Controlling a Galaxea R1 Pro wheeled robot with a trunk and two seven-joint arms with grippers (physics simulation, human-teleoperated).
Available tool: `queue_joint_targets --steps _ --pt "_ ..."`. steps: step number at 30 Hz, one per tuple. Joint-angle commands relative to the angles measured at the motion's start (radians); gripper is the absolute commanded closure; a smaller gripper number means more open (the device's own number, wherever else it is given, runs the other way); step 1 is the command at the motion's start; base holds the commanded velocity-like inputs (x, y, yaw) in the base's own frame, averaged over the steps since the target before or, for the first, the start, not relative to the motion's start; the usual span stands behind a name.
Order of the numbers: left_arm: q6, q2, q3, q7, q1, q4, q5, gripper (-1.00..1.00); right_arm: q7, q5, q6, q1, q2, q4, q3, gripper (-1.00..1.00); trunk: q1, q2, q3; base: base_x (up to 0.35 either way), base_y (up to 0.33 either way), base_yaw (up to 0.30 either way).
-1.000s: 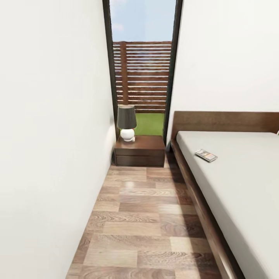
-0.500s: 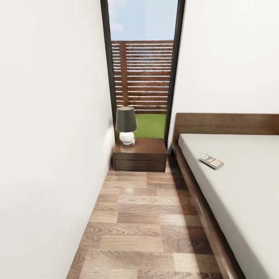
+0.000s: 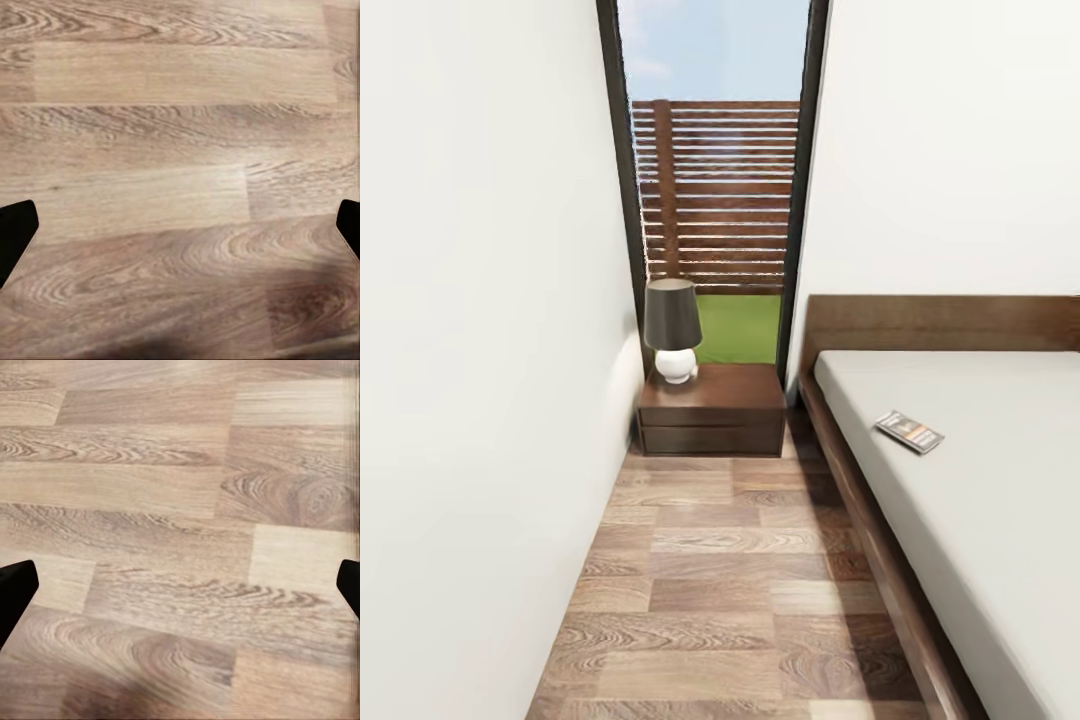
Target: In the bedroom, move the book from the bed onto either nightstand, and place the two sandals side by side next to the bed.
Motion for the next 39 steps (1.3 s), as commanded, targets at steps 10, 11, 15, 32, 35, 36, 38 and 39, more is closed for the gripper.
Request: queue_joint_targets --steps 10,11,15,32,35,36,38,39 --pt "-0.003 0.0 0.008 -0.003 0.0 0.001 -0.009 -1.0 0.009 -0.011 -0.005 -0.002 0.0 0.004 0.007 -1.0 0.0 0.0 -0.001 0.295 0.0 -0.07" --pt "-0.003 0.0 0.008 -0.003 0.0 0.001 -0.009 -1.0 0.01 -0.011 -0.005 -0.002 0.001 0.004 0.007 -1.0 0.0 0.0 -0.001 0.28 0.0 -0.003" --pt "-0.003 0.0 0.008 -0.003 0.0 0.001 -0.009 -1.0 0.011 -0.01 -0.005 -0.002 0.002 0.004 0.007 -1.0 0.0 0.0 -0.001 0.27 0.0 -0.001" --pt "-0.004 0.0 0.008 -0.003 0.0 0.001 -0.009 -1.0 0.013 -0.01 -0.006 -0.002 0.002 0.004 0.007 -1.0 0.0 0.0 -0.001 0.26 0.0 0.043" --pt "-0.003 0.0 0.008 -0.003 0.0 0.001 -0.009 -1.0 0.013 -0.01 -0.005 -0.002 0.002 0.004 0.007 -1.0 0.0 0.0 -0.001 0.257 0.0 0.174" --pt "-0.004 0.0 0.008 -0.003 0.0 0.001 -0.009 -1.0 0.014 -0.01 -0.005 -0.002 0.002 0.004 0.007 -1.0 0.0 0.0 -0.001 0.256 0.0 0.073" --pt "-0.004 0.0 0.008 -0.003 0.0 0.001 -0.009 -1.0 0.014 -0.01 -0.005 -0.002 0.002 0.004 0.007 -1.0 0.0 0.0 -0.001 0.256 0.0 0.038" --pt "-0.004 0.0 0.008 -0.003 0.0 0.001 -0.009 -1.0 0.014 -0.01 -0.005 -0.002 0.002 0.004 0.007 -1.0 0.0 0.0 -0.001 0.256 0.0 0.019"
